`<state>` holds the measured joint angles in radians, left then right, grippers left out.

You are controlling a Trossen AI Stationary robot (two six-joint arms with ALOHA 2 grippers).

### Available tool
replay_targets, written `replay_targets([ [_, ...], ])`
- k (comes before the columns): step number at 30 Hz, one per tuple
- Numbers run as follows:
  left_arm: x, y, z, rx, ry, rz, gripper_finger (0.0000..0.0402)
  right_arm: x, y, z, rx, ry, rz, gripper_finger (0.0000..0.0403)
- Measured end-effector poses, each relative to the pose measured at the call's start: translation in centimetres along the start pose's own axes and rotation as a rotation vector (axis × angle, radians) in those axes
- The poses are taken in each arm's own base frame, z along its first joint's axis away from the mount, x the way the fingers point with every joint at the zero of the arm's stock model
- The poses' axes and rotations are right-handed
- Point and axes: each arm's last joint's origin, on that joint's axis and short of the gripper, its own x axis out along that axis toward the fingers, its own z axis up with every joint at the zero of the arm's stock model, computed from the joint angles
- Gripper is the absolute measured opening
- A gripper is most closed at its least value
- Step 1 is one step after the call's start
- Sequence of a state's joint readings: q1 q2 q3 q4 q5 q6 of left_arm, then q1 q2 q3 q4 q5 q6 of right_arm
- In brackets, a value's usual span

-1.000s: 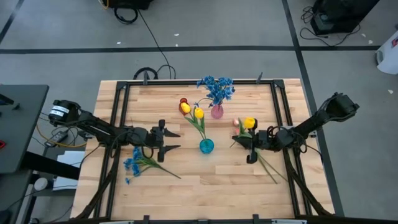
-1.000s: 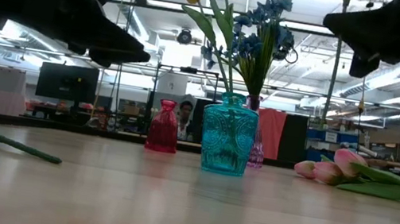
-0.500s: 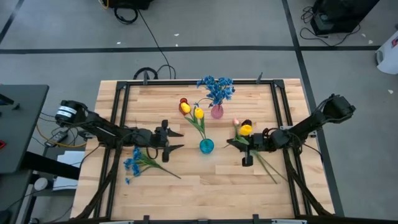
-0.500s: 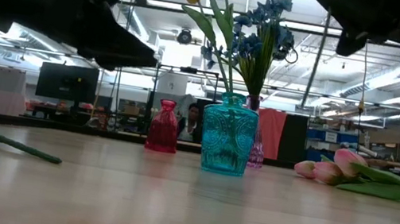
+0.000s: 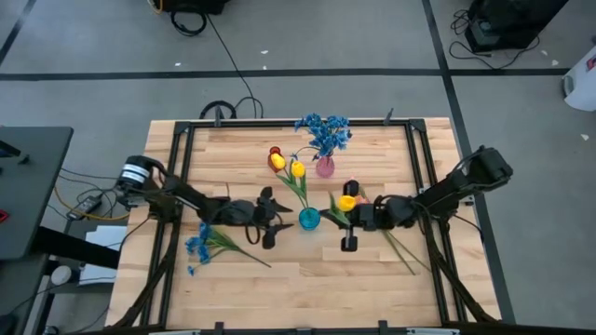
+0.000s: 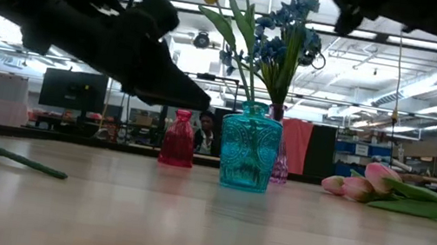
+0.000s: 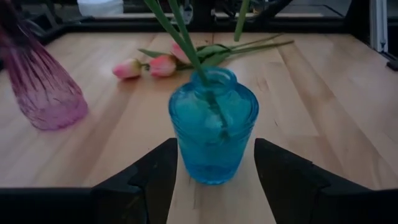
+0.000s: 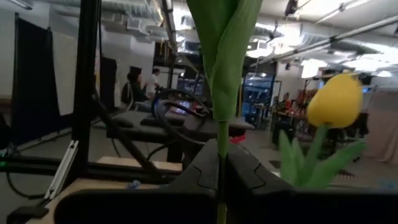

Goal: Sort flowers into vase by color
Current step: Put the yellow flower into the blue vase

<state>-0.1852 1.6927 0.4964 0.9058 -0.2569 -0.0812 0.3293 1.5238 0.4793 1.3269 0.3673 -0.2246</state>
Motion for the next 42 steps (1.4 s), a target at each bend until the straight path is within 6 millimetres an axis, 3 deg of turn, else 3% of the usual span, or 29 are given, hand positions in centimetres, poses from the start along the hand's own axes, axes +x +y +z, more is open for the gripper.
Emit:
replay_targets([
  [6,0.4,-0.1,-0.3,-0.013,0.010,0.000,0.0232,1.6,-0.6,-0.8,0.015,0.038,0.002,0.0016],
  [20,0.4,-0.1,-0.3,-0.025,0.013,-0.003,0.0237,2.3,-2.6,-2.4,0.086,0.113,0.022,0.0016],
  [32,-0.4,0.2,-1.3,-0.024,0.029,0.000,0.0237,4.6,-2.8,-6.7,0.138,0.212,0.006,0.0016],
  [42,-1.1,0.5,-1.7,-0.037,-0.001,-0.002,0.0237,4.4,-2.7,-8.3,0.173,0.312,-0.015,0.0023],
])
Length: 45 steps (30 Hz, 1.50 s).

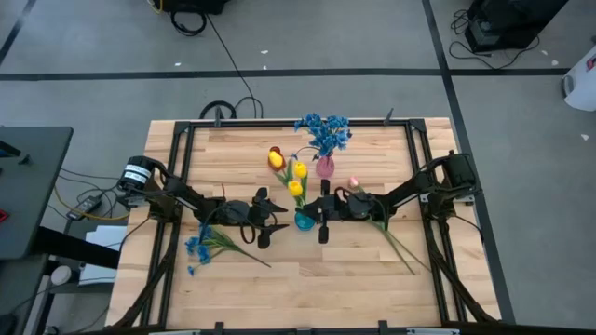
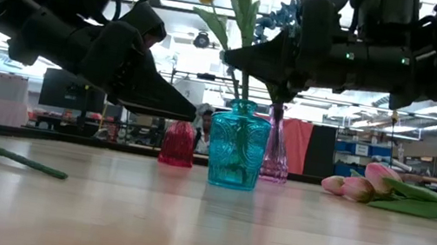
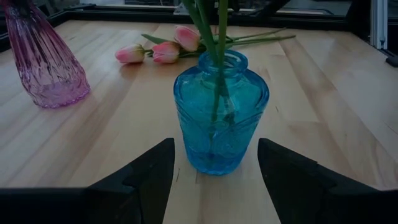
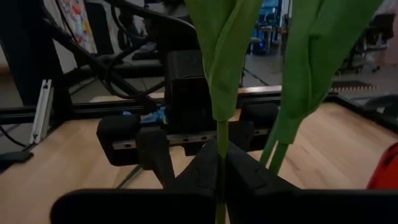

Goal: Sort flowers into vase by color
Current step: Put the yellow flower into the blue vase, then put the bottom pink flower into the red vase

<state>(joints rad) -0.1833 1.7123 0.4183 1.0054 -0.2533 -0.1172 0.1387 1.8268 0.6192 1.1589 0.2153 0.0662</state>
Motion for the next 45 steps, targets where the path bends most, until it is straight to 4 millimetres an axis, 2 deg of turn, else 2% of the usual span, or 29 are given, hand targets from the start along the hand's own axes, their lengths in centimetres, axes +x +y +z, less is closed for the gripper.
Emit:
replay_targets([
  [6,0.0,0.0,0.1,-0.002,-0.007,-0.001,0.0237,-0.1,-0.2,-1.2,0.022,0.111,-0.039,0.0058],
  [15,0.0,0.0,0.1,0.002,-0.010,-0.001,0.0237,0.0,-0.7,-1.2,0.046,0.114,-0.054,0.0155],
  [20,0.0,0.0,0.1,0.002,-0.010,-0.001,0.0237,0.0,-0.7,-1.2,0.024,0.116,-0.052,0.0188],
  [29,0.0,0.0,0.0,0.006,-0.005,0.000,0.0237,-0.1,-0.2,-1.3,-0.017,0.127,-0.037,0.0214],
  [39,0.0,0.0,-0.1,0.028,0.004,0.000,0.0237,-0.2,-0.2,-1.4,-0.025,0.143,-0.044,0.0215],
  [45,0.1,0.0,0.0,0.049,0.003,0.000,0.0237,-0.5,0.8,-1.8,-0.048,0.191,-0.050,0.0213],
])
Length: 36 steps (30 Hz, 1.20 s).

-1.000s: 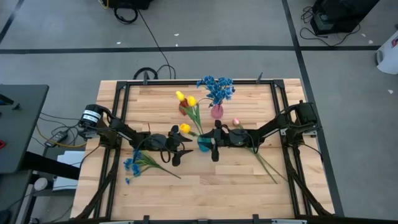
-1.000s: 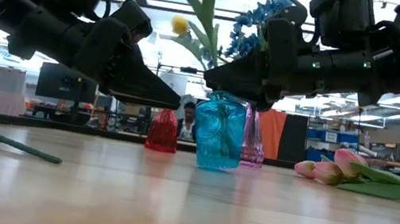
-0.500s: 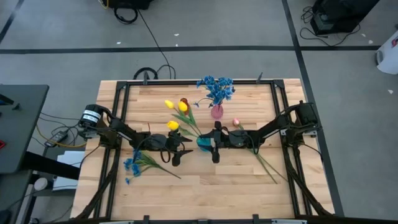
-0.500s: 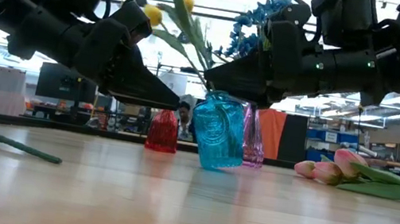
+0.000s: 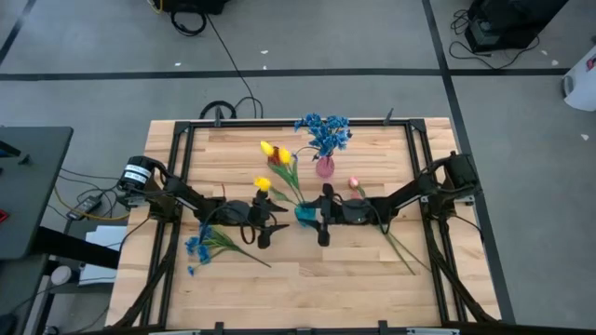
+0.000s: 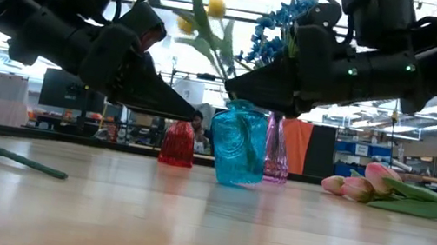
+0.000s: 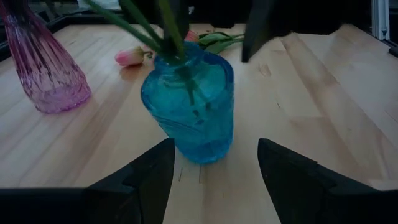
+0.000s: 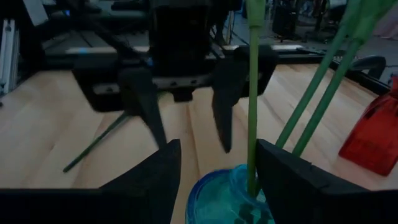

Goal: Sort flowers into vase by color
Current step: Put the bottom pink flower into the red vase

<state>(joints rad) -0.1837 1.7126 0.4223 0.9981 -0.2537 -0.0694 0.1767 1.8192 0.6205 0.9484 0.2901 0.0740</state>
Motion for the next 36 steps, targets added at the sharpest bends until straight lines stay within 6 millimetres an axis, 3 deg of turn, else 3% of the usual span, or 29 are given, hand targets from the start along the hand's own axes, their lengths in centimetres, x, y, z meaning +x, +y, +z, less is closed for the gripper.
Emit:
replay_targets([
  [6,0.4,-0.1,0.6,0.036,-0.019,0.000,0.0237,-0.7,1.7,-0.6,-0.091,0.037,-0.073,0.0213],
  [13,0.4,-0.2,0.7,0.016,-0.019,0.000,0.0237,-1.0,2.3,-0.6,-0.121,0.024,-0.105,0.0213],
  [27,0.4,-0.2,0.7,0.002,-0.019,-0.002,0.0237,-2.4,3.1,1.7,-0.201,-0.044,-0.127,0.0213],
  [36,0.0,-0.1,0.8,-0.001,-0.024,-0.021,0.0237,-4.6,3.2,3.4,-0.216,0.028,-0.191,0.0213],
])
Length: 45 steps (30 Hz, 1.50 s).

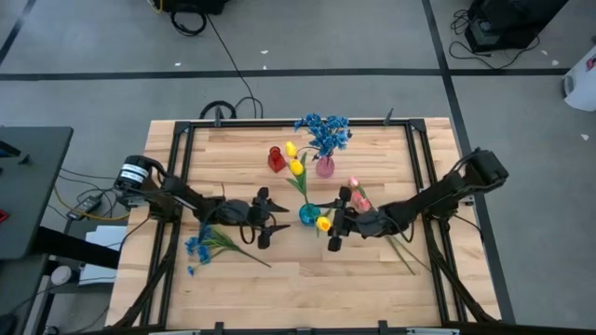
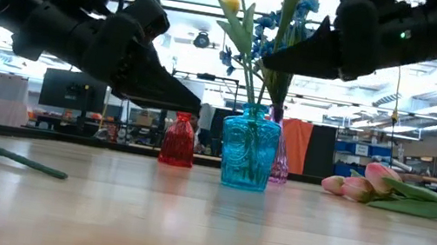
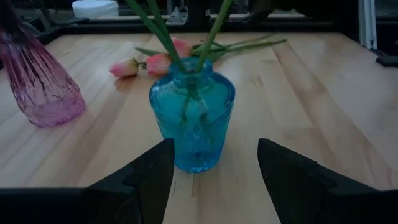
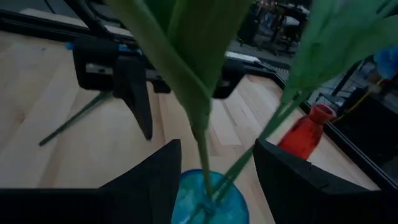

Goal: Sort flowers into vase by color
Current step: Put the bottom pink flower into the red vase

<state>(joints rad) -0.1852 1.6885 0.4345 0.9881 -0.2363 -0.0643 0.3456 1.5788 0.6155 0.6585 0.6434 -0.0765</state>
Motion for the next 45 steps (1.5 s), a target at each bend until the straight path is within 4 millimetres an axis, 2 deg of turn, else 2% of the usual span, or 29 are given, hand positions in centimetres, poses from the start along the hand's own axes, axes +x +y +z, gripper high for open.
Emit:
replay_targets([
  [5,-1.5,0.4,0.7,-0.006,-0.040,0.000,0.0237,-1.0,-0.7,0.7,0.008,0.039,0.012,0.0213],
  [11,-3.6,0.9,0.6,0.018,-0.035,0.006,0.0237,-2.2,-1.6,0.9,0.031,0.115,0.020,0.0213],
  [18,-4.5,1.1,1.0,0.032,0.020,0.008,0.0237,-4.0,-2.7,0.6,0.104,0.189,0.040,0.0213],
  [25,-5.4,1.2,2.3,0.058,0.002,0.008,0.0237,-6.6,-4.4,-1.7,0.230,0.175,0.031,0.0213],
  [30,-6.5,1.4,3.1,0.064,0.018,0.008,0.0237,-7.3,-5.7,-3.1,0.355,0.210,0.018,0.0213],
  [34,-7.5,1.6,3.9,0.057,0.007,0.009,0.0237,-7.3,-6.4,-3.1,0.474,0.348,0.036,0.0211],
  [37,-7.9,1.7,4.3,0.052,-0.008,0.010,0.0237,-7.4,-6.7,-2.6,0.529,0.523,0.027,0.0205],
  [45,-8.2,1.8,4.2,0.057,0.012,0.016,0.0237,-7.8,-6.2,-1.1,0.624,0.940,0.011,0.0197],
])
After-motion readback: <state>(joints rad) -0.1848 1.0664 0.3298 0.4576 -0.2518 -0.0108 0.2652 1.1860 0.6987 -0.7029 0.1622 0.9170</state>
